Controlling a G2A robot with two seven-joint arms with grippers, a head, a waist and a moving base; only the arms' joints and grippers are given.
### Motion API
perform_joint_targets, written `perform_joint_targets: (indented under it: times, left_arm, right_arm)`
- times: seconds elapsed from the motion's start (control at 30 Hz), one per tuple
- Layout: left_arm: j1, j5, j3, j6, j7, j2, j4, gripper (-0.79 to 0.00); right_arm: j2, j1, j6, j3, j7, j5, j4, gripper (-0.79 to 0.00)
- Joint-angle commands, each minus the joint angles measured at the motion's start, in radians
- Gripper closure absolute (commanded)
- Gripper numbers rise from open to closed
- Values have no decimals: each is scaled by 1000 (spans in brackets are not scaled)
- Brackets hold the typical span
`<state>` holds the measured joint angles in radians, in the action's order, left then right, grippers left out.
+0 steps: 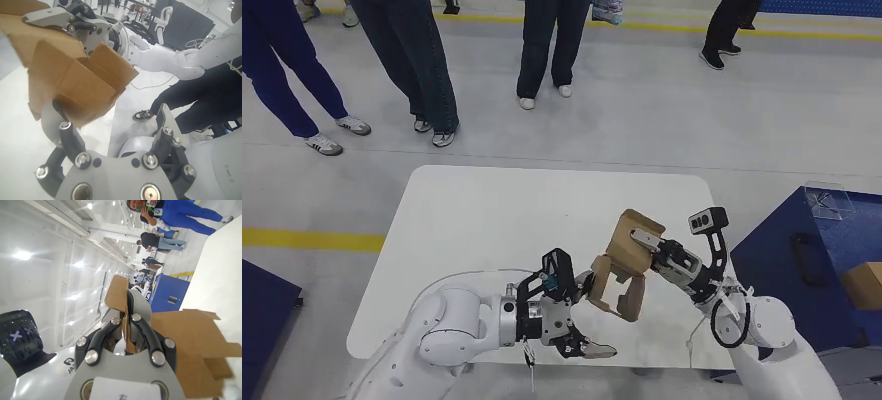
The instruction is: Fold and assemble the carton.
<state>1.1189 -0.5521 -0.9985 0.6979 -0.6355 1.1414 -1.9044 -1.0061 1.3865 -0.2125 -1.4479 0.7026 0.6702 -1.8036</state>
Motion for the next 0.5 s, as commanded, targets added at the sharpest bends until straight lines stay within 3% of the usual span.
perform_joint_targets:
  times: [0.0,0.13,0.47]
  left_arm:
    - [21,0,-30,9,14,-6,-13,-785]
    - [50,1,-85,27,52,-17,-33,-785]
    - [51,-3,-87,22,56,-16,-34,-785]
  right_arm:
    - [0,-12,19,-19,5,34,28,0]
    - [1,-29,48,-39,29,77,53,0]
    - [-3,-20,86,-26,12,121,44,0]
